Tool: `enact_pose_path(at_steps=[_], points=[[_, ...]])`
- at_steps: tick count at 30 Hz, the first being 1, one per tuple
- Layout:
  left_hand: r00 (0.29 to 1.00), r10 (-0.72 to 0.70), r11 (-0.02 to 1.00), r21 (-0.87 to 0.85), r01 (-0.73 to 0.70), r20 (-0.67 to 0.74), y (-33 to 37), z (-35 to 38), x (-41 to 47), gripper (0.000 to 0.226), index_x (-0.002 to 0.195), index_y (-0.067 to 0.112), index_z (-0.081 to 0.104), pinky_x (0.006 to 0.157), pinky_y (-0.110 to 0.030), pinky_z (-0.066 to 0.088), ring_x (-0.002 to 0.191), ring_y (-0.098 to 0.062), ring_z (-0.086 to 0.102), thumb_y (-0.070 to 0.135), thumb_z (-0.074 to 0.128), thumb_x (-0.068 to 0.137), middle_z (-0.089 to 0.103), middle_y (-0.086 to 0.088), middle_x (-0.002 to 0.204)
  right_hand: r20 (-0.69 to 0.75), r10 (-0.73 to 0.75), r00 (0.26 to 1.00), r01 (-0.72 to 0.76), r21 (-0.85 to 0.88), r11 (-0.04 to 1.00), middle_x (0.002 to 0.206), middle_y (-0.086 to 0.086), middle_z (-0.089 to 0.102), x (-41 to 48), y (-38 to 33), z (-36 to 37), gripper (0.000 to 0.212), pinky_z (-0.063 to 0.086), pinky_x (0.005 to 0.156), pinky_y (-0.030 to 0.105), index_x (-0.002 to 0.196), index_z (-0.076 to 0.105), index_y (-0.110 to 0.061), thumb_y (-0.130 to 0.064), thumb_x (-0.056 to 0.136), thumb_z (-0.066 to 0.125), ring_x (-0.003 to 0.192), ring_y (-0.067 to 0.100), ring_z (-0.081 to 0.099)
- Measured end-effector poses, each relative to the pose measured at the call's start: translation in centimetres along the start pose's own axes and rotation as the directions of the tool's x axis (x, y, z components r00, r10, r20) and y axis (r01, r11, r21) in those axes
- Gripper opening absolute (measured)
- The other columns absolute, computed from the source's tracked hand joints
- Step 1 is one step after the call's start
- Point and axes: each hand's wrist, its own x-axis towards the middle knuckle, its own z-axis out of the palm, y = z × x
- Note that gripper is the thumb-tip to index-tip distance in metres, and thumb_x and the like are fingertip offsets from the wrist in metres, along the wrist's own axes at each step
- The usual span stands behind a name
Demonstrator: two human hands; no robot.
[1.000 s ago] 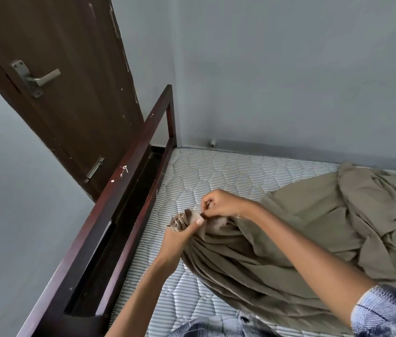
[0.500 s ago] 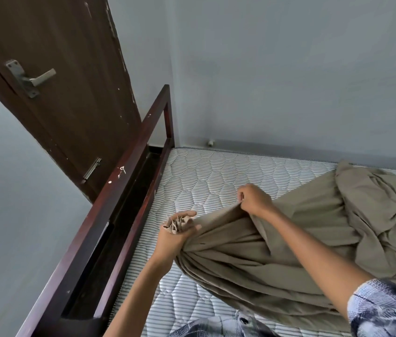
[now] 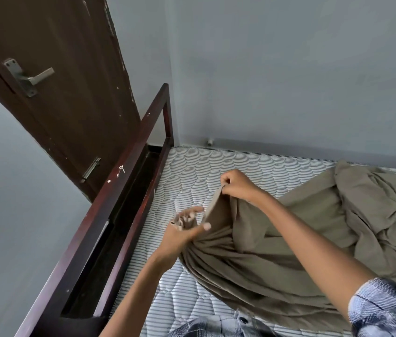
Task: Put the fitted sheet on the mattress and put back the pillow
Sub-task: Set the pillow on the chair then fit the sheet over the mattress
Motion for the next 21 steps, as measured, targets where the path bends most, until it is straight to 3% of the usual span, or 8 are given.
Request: enact_pose_path(at_steps=[3,6,8,11,13,15,18,21], points=[[0.999,-0.004,1.0,0.006,0.004,-0.051,0.1,0.2,0.1,0.009,0.079,0.014,0.07,0.071,-0.024,0.054,0.077,-0.017,0.067,0.005,0.072,0.078,0.072,-0.003,0.078,0.037,-0.024,0.999,0.025,-0.048,0.999,0.055,-0.001,0.024,0.3,-0.4,0.5,0.047,0.014,0.05,0.028,0.053,0.024,-0.017,0.015,0.067,0.054,0.053,0.011,0.022],[0.988,-0.093,0.96,-0.275,0.056,-0.125,-0.1,-0.5,0.8,0.02,0.095,0.004,0.068,0.079,-0.036,0.054,0.087,-0.028,0.068,0.017,0.052,0.094,0.071,-0.018,0.093,0.235,-0.015,0.972,0.061,-0.19,0.98,0.055,-0.003,0.023,0.4,0.0,0.3,0.057,0.016,0.05,0.029,0.054,0.023,-0.02,0.006,0.066,0.072,0.052,0.011,0.02],[0.979,-0.165,0.908,-0.407,0.103,-0.12,-0.3,-1.4,1.2,0.032,0.107,0.003,0.065,0.081,-0.034,0.055,0.096,-0.026,0.068,0.023,0.044,0.097,0.07,-0.016,0.103,0.351,0.011,0.936,0.072,-0.222,0.972,0.056,-0.003,0.025,0.0,0.4,0.2,0.056,0.018,0.052,0.029,0.055,0.025,-0.02,0.003,0.066,0.074,0.053,0.011,0.022],[0.978,-0.173,0.869,-0.485,0.096,-0.116,-0.9,-1.9,1.3,0.033,0.097,0.003,0.067,0.083,-0.037,0.055,0.09,-0.029,0.068,0.033,0.057,0.088,0.07,-0.019,0.098,0.331,0.014,0.943,0.046,-0.175,0.983,0.058,-0.003,0.034,-0.4,0.4,0.1,0.046,0.026,0.053,0.026,0.056,0.033,-0.018,0.005,0.07,0.07,0.055,0.01,0.031],[0.98,-0.12,0.933,-0.357,0.057,-0.157,-1.2,-1.5,1.3,0.029,0.074,0.009,0.062,0.07,-0.035,0.054,0.07,-0.027,0.063,0.035,0.073,0.075,0.064,-0.015,0.075,0.263,-0.026,0.964,0.05,-0.082,0.995,0.06,-0.004,0.041,-0.5,-0.1,0.1,0.038,0.031,0.055,0.022,0.058,0.04,-0.017,0.006,0.072,0.067,0.057,0.007,0.037],[0.991,-0.03,0.991,-0.131,0.012,-0.134,-1.5,-0.8,1.1,0.03,0.073,0.013,0.057,0.063,-0.027,0.051,0.067,-0.019,0.058,0.029,0.082,0.068,0.06,-0.003,0.067,0.218,-0.073,0.973,0.079,-0.021,0.997,0.062,-0.004,0.044,-0.4,-0.9,0.4,0.033,0.032,0.056,0.023,0.06,0.043,-0.017,0.007,0.073,0.061,0.057,0.008,0.038],[0.999,0.006,1.0,-0.004,-0.006,0.036,-1.0,0.4,1.0,0.035,0.098,0.012,0.063,0.075,-0.026,0.054,0.085,-0.022,0.067,0.017,0.081,0.07,0.071,-0.007,0.088,0.224,-0.11,0.968,0.115,-0.006,0.993,0.064,-0.003,0.043,-0.3,-1.5,1.3,0.031,0.031,0.06,0.028,0.061,0.042,-0.019,0.006,0.074,0.057,0.061,0.011,0.037],[0.998,0.01,0.998,-0.056,-0.014,-0.068,-0.1,0.3,1.1,0.044,0.095,-0.003,0.064,0.082,-0.039,0.053,0.088,-0.03,0.065,0.033,0.077,0.073,0.069,-0.017,0.091,0.258,-0.075,0.963,0.089,-0.042,0.995,0.064,-0.004,0.042,-0.3,-0.9,1.8,0.03,0.03,0.059,0.028,0.062,0.041,-0.019,0.003,0.075,0.058,0.06,0.011,0.036]])
